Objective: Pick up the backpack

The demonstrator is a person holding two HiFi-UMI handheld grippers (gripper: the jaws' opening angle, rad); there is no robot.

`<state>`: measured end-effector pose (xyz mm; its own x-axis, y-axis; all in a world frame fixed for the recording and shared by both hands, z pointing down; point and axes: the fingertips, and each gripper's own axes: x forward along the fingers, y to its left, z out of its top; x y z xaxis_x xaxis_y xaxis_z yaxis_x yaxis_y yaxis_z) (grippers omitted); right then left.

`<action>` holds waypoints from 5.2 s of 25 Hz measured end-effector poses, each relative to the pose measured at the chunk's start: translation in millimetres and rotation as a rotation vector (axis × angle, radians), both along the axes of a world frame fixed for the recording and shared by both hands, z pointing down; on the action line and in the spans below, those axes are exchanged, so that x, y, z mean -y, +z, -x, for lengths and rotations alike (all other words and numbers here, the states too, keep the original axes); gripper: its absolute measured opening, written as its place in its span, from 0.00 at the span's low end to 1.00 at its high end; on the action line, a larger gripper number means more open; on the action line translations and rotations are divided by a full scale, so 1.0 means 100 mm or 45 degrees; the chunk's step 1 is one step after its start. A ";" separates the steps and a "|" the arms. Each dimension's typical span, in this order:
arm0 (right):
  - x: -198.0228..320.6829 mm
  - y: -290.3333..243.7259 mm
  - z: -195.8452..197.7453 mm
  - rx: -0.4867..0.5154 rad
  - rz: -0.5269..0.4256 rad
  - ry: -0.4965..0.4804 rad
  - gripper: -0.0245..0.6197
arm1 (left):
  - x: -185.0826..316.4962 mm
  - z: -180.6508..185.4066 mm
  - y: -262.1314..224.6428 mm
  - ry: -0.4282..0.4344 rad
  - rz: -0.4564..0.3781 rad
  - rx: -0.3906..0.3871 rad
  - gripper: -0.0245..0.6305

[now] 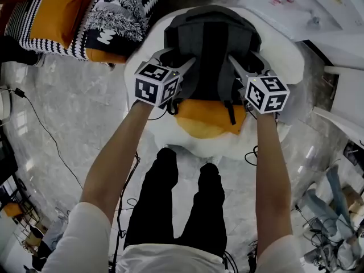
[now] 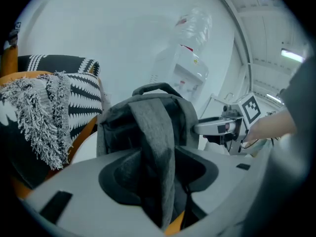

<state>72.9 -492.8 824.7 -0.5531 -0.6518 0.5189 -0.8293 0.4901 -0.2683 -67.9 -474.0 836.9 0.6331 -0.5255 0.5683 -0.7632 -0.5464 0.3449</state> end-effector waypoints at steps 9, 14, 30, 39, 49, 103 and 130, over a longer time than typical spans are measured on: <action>-0.01 0.00 0.11 0.138 0.032 0.047 0.36 | 0.00 -0.04 -0.04 -0.003 0.005 -0.068 0.32; -0.08 -0.06 0.12 0.155 0.028 0.040 0.27 | -0.04 -0.03 -0.08 -0.003 0.000 -0.085 0.20; -0.32 -0.36 0.13 0.218 0.037 0.011 0.19 | -0.20 0.00 -0.39 -0.021 -0.020 -0.058 0.13; -0.54 -0.60 0.05 0.227 0.069 -0.020 0.14 | -0.39 0.02 -0.67 -0.063 -0.002 -0.042 0.10; -0.89 -0.84 -0.03 0.247 0.100 -0.041 0.12 | -0.76 0.01 -0.89 -0.095 0.043 -0.006 0.09; -2.14 -2.97 -0.53 0.324 0.017 -0.136 0.10 | -2.00 -0.31 -3.06 -0.079 -0.052 -0.047 0.09; -2.43 -4.33 -0.90 0.438 -0.187 -0.241 0.10 | -2.33 -0.71 -4.33 -0.222 -0.347 -0.153 0.09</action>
<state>162.9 -249.7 391.5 -0.7951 -0.5755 0.1917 -0.5951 0.6791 -0.4298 3.1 -241.2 403.9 0.5744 -0.7540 0.3187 -0.8159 -0.4960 0.2972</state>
